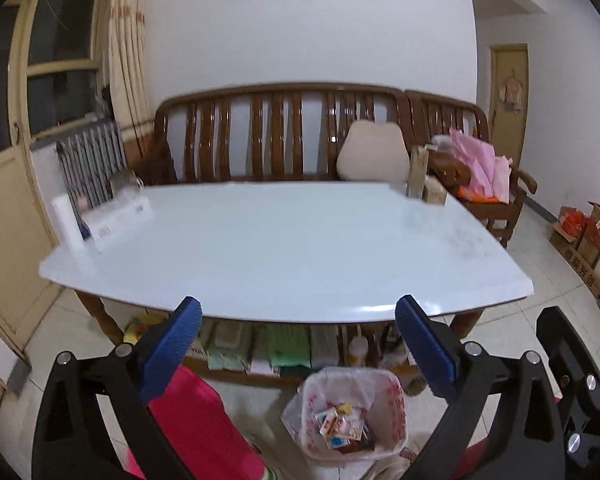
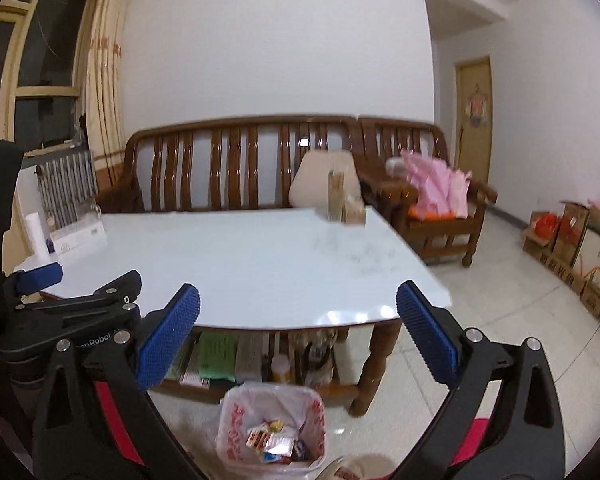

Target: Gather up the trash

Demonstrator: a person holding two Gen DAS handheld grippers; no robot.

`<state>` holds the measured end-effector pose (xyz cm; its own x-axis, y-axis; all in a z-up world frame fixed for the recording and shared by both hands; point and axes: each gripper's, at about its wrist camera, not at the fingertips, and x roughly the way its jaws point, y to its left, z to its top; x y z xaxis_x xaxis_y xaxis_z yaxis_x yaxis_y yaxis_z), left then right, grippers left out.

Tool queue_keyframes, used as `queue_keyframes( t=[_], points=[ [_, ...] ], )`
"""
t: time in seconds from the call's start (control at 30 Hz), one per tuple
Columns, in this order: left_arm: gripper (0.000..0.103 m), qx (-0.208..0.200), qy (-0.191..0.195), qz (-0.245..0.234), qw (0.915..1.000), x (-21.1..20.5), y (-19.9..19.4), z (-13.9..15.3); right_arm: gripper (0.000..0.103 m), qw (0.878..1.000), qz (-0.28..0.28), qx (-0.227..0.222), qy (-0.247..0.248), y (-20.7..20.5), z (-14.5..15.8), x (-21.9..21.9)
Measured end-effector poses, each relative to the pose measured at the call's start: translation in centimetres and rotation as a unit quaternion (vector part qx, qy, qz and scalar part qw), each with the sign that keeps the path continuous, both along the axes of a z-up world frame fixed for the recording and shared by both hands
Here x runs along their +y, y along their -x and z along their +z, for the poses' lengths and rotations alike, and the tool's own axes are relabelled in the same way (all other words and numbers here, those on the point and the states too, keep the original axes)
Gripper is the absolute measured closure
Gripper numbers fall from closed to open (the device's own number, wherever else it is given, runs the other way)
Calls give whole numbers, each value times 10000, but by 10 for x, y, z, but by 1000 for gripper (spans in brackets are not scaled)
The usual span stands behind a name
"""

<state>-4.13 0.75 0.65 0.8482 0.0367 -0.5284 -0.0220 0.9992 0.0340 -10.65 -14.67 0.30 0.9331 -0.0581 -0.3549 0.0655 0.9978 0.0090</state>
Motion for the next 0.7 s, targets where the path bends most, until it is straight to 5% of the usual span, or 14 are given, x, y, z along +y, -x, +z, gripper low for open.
queue_keyframes(
  t=[0.2, 0.7],
  points=[
    [8, -98, 274, -72, 9995, 5, 14, 17, 7, 9999, -20, -130, -69, 13, 17, -1],
    [8, -6, 160, -28, 9999, 3, 13, 15, 7, 9998, -103, -159, -17, 20, 22, 3]
  ],
)
